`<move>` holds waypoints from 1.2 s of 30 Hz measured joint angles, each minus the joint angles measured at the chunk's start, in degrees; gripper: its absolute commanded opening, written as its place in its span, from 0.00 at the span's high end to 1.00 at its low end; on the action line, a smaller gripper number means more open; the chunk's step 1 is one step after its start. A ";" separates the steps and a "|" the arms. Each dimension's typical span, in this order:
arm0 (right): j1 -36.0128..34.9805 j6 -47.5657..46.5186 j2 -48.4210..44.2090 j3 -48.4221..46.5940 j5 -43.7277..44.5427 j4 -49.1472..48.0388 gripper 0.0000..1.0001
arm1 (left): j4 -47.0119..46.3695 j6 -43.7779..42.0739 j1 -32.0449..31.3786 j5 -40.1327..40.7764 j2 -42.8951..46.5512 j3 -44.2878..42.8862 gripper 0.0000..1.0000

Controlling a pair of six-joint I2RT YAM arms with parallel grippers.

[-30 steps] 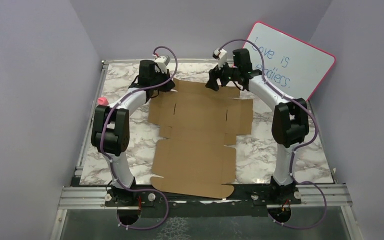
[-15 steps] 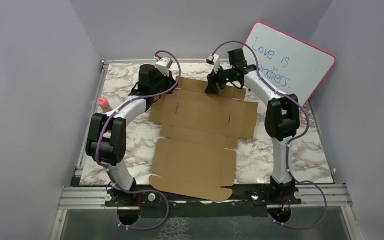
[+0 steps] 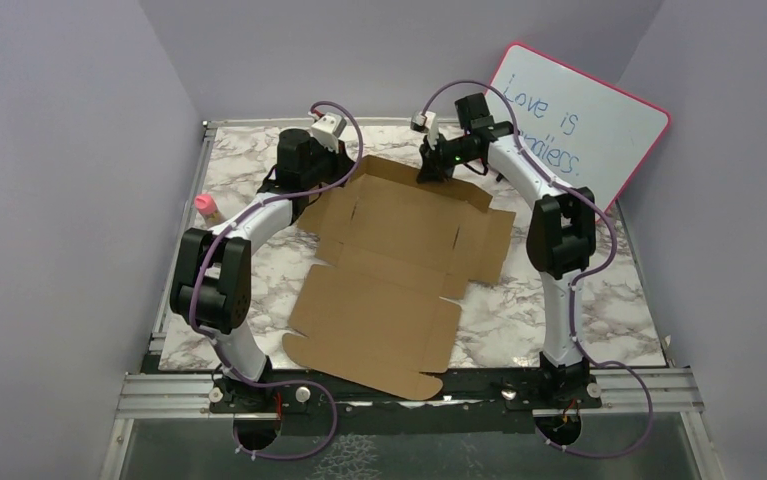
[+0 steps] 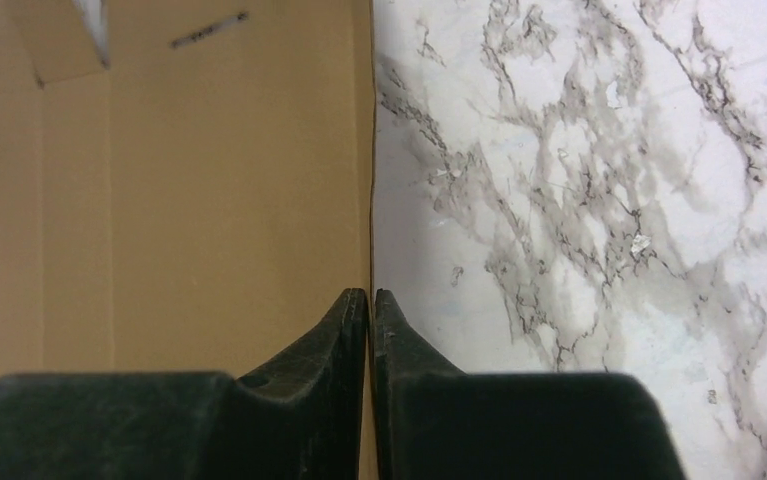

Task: Fold the paper box

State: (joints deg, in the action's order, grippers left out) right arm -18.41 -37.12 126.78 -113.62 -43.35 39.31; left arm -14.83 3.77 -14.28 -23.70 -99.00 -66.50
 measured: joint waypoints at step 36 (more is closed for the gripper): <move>-6.19 -22.95 -24.39 26.08 13.40 -16.63 0.99 | 22.73 10.73 8.04 20.33 17.64 -2.91 0.01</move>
State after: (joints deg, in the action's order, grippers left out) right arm -24.60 -60.07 102.39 -87.55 -29.95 22.68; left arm 7.90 14.50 -6.24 -3.38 -81.36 -69.41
